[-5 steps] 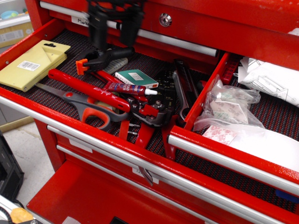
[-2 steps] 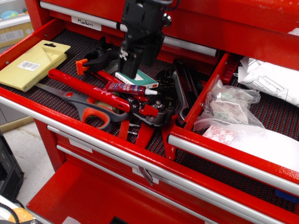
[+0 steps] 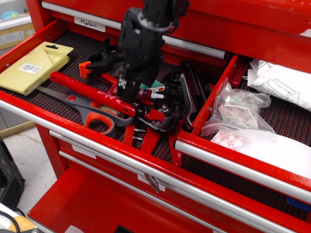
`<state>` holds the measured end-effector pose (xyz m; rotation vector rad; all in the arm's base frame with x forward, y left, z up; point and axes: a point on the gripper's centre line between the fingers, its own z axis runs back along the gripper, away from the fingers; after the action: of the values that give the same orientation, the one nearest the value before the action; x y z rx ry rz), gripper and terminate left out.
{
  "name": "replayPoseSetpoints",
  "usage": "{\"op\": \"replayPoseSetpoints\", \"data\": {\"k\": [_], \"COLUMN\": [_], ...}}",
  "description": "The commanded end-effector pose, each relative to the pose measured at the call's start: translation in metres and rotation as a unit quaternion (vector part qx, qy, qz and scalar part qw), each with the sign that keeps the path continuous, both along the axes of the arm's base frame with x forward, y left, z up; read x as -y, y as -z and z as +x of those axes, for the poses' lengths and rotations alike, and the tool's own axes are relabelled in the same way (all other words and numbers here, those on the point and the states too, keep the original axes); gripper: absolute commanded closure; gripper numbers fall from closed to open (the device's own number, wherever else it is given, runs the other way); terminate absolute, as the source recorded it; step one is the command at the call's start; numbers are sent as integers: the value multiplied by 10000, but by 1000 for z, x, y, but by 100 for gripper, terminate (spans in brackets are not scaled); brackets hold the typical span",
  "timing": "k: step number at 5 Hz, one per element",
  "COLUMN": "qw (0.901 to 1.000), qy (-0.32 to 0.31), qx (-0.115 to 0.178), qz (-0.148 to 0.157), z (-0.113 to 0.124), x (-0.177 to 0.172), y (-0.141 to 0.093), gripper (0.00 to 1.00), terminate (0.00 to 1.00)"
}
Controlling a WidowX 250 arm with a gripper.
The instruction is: Pick up glue and put into drawer
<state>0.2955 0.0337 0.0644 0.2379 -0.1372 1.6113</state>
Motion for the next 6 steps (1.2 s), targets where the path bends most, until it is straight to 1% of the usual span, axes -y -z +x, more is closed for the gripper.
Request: {"op": "replayPoseSetpoints", "data": {"k": [1, 2, 3, 4, 5, 6], "qw": [9984, 9985, 9988, 9994, 10000, 9998], "qy": [-87, -44, -30, -25, -61, 93], "qx": [558, 527, 439, 306, 23, -163], "qz": [22, -118, -192, -178, -58, 5], "z": [15, 19, 16, 12, 8, 9], "x": [-17, -15, -11, -3, 14, 39], "y": [-5, -1, -3, -15, -50, -95], "gripper": [0, 100, 100, 100, 100, 100], "terminate": [0, 0, 0, 0, 0, 0]}}
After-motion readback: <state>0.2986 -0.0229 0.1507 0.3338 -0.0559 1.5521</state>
